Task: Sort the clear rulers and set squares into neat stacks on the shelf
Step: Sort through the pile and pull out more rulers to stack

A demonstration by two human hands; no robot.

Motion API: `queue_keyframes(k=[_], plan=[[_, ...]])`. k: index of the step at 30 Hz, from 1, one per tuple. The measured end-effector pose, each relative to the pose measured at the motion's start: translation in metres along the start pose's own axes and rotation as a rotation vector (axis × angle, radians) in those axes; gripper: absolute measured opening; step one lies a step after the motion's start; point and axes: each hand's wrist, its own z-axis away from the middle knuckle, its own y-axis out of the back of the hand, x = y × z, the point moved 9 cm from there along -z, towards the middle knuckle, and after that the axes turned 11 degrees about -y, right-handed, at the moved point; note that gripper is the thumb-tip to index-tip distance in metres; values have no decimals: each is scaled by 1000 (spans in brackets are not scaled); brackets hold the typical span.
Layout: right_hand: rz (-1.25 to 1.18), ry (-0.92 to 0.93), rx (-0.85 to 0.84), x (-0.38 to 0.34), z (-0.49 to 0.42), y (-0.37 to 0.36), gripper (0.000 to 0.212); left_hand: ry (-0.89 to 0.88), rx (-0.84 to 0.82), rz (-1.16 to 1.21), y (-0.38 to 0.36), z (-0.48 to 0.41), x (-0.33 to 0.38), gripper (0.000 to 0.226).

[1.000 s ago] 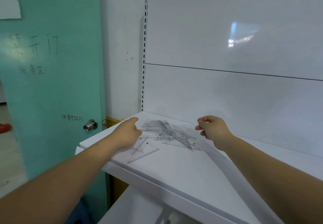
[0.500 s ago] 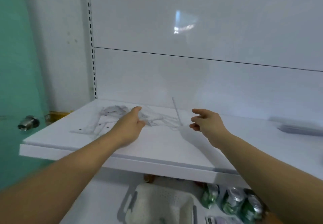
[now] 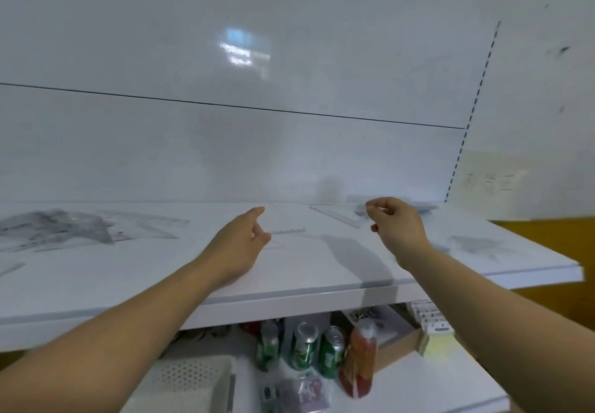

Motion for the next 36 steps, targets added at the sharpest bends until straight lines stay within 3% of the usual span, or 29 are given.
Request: queue_keyframes(k=[7, 15, 29, 32, 36], plan=[[-97, 3, 14, 37, -65, 125, 11, 24, -6, 36, -108, -48, 78, 53], [-294, -223, -29, 105, -141, 226, 17, 77, -57, -62, -205, -84, 147, 55], [-225, -276, -131, 148, -175, 237, 16, 233, -147, -136, -235, -88, 143, 57], [-104, -224, -140, 144, -177, 236, 20, 221, -123, -163, -234, -86, 148, 56], [515, 86, -74, 128, -178, 239, 23, 197, -92, -166, -235, -83, 154, 20]])
